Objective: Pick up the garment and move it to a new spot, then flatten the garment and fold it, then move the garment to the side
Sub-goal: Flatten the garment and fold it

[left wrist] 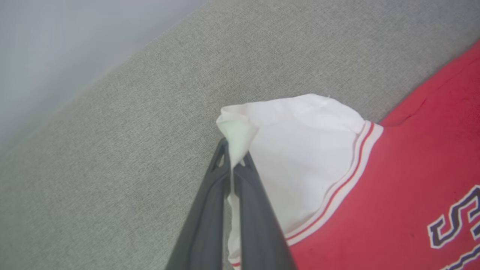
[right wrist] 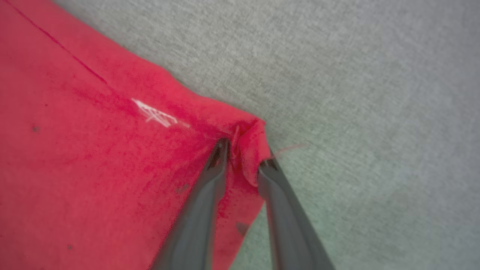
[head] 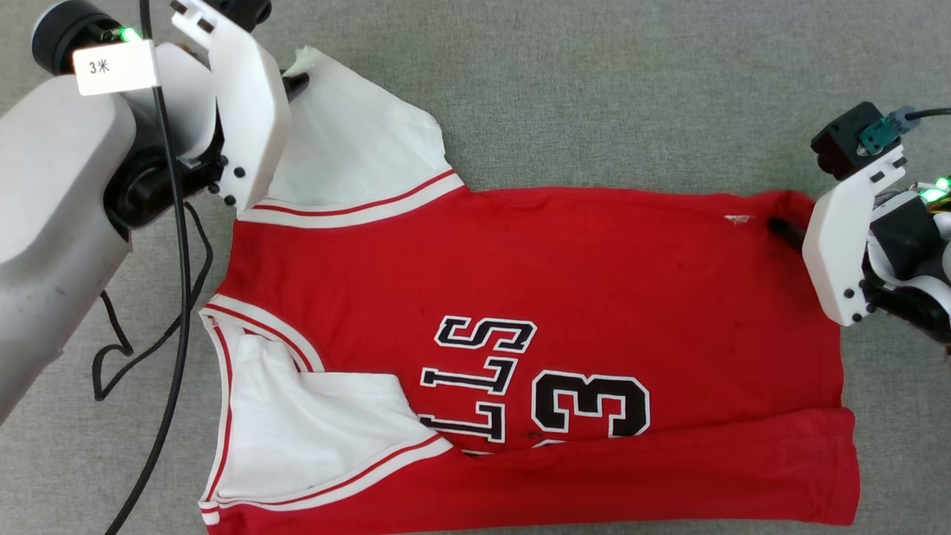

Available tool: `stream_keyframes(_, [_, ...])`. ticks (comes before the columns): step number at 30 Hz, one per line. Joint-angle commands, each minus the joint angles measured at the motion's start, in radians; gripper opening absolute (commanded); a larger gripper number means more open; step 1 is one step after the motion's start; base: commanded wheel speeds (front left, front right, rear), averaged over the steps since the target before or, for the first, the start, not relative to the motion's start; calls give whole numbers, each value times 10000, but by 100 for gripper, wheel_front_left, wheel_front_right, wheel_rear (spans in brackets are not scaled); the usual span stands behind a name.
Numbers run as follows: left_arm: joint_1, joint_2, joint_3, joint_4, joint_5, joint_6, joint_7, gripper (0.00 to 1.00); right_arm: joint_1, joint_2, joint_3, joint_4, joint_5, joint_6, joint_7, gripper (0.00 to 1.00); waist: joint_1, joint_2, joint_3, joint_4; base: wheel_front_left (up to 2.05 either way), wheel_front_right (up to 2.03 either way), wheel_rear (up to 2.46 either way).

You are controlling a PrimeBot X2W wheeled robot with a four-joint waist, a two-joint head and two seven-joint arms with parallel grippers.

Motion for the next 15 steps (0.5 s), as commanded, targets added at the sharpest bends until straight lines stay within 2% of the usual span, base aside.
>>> stream_keyframes(1, [198,80,-51,29,-49,-11,-126,0,475,313,283,480,165,9,-345,0,3,-1,-187,-50,0,0,0])
stream_keyframes(7, [764,344,-21,-147,-228,-12,-591,0,497,80,-280,439,306,4,-2063,0,3,-1,-905,-85,0,0,0])
stream_keyframes(15, [1998,1096,3,-1035,-499,350,-1127,0,1617,-174,-794,-198,587,6,-3091,0,3,-1,-2008,-86,0,0,0])
